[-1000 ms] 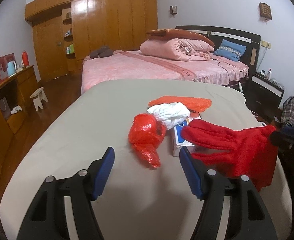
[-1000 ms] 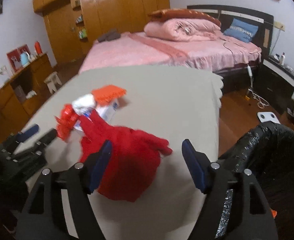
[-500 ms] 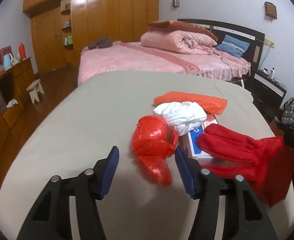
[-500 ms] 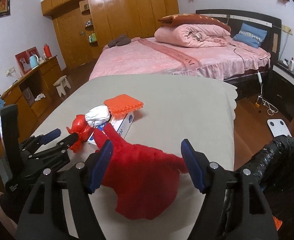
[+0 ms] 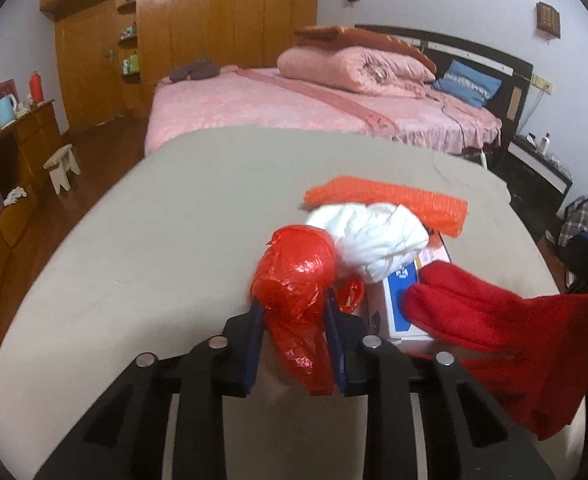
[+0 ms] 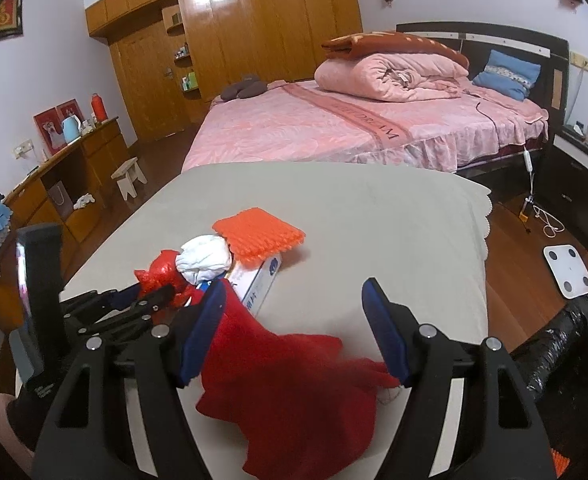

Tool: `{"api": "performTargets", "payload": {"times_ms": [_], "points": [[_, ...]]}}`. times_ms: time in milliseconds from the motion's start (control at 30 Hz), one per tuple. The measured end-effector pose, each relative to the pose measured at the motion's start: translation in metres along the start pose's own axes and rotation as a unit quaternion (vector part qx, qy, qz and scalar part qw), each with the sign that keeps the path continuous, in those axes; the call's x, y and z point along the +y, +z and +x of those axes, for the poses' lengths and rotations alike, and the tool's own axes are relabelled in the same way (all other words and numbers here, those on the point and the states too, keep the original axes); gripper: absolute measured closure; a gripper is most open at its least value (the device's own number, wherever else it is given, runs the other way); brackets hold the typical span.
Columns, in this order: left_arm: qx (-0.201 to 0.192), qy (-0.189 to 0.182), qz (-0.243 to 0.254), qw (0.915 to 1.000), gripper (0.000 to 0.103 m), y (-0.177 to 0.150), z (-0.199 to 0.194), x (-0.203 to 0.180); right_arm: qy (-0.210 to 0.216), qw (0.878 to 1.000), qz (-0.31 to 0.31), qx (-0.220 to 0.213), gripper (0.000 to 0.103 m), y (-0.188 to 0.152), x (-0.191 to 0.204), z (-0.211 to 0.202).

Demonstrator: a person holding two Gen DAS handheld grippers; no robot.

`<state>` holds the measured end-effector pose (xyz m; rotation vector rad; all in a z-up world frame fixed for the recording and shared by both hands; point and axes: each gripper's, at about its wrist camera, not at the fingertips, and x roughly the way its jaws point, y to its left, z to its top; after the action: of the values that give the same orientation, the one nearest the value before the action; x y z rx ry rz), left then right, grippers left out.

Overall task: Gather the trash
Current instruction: 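Grasp the red plastic bag with the left gripper while the right gripper sets the glove aside, then grasp the orange mesh strip with the right gripper and lift it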

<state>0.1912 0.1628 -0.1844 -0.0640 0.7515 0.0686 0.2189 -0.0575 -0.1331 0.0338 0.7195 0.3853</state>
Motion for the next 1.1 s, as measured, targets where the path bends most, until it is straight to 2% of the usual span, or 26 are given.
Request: {"api": "performTargets", "payload": {"times_ms": [100,300,433,567,800,867,900,1100], "points": [[-0.02,0.015,-0.006,0.9997,0.075,0.001,-0.015,0.005,0.005,1.0,-0.001,-0.002,0.034,0.003,0.004,0.002],[-0.035,0.032,-0.012,0.9988,0.075,0.01,-0.024,0.019,0.013,1.0,0.001,0.0,0.035,0.017,0.014,0.02],[-0.042,0.039,-0.009,0.9983,0.075,0.021,-0.021,0.021,0.026,1.0,-0.002,0.013,0.044,0.031,0.024,0.045],[-0.048,0.043,-0.012,0.9979,0.075,0.029,-0.017,0.025,0.036,0.999,-0.013,0.031,0.046,0.034,0.036,0.067],[-0.049,0.043,-0.01,0.9978,0.075,0.031,-0.013,0.025,0.043,0.997,-0.012,0.068,0.064,0.026,0.036,0.094],[-0.048,0.043,-0.01,0.9979,0.075,0.032,-0.012,0.024,0.055,0.996,-0.013,0.068,0.075,0.025,0.036,0.093],[-0.048,0.043,-0.009,0.9979,0.075,0.032,-0.013,0.025,0.062,0.995,-0.016,0.074,0.088,0.025,0.037,0.093],[-0.05,0.041,-0.008,0.9979,0.075,0.028,-0.014,0.023,0.084,0.994,-0.009,0.071,0.097,0.024,0.033,0.082]]}}
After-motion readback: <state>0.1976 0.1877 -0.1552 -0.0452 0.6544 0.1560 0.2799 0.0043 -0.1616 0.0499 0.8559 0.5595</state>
